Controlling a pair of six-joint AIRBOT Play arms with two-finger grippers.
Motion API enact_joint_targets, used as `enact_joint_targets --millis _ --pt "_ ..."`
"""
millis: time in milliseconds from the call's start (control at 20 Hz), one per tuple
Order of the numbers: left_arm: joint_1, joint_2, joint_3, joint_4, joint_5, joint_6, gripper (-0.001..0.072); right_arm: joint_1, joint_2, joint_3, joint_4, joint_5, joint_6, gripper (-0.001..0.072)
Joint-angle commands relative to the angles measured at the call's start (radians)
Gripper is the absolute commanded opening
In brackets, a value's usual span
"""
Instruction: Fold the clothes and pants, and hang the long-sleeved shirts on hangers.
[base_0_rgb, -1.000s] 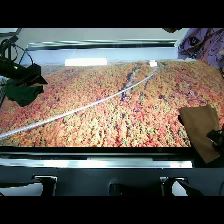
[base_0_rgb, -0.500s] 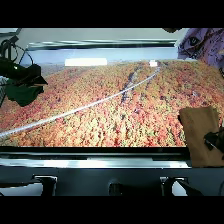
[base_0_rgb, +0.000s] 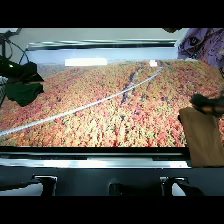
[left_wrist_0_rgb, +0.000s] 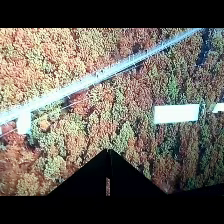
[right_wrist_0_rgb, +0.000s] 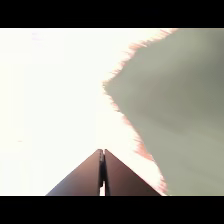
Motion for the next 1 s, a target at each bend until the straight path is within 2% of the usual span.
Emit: enact_joint_targets --millis 0,150,350,950 --pt "-0.014 0.085 -0.009 0.115 0.092 0.05 0.0022 0.252 0.002 0.032 0.124 -0.087 -0.198 0.0034" --pt "-0.038 0.207 -0.122 0.172 0.145 0.097 0.0022 0.477 0.002 0.032 0.121 -0.105 -0.201 0.0034" --pt "-0.059 0.333 -0.314 0.206 0.227 0.101 0.0022 0.662 0.002 0.032 0.112 -0.128 -0.198 0.0034" --pt "-0.059 0.332 -0.332 0.205 0.217 0.098 0.0024 0.674 0.003 0.032 0.09 -0.136 -0.198 0.0034"
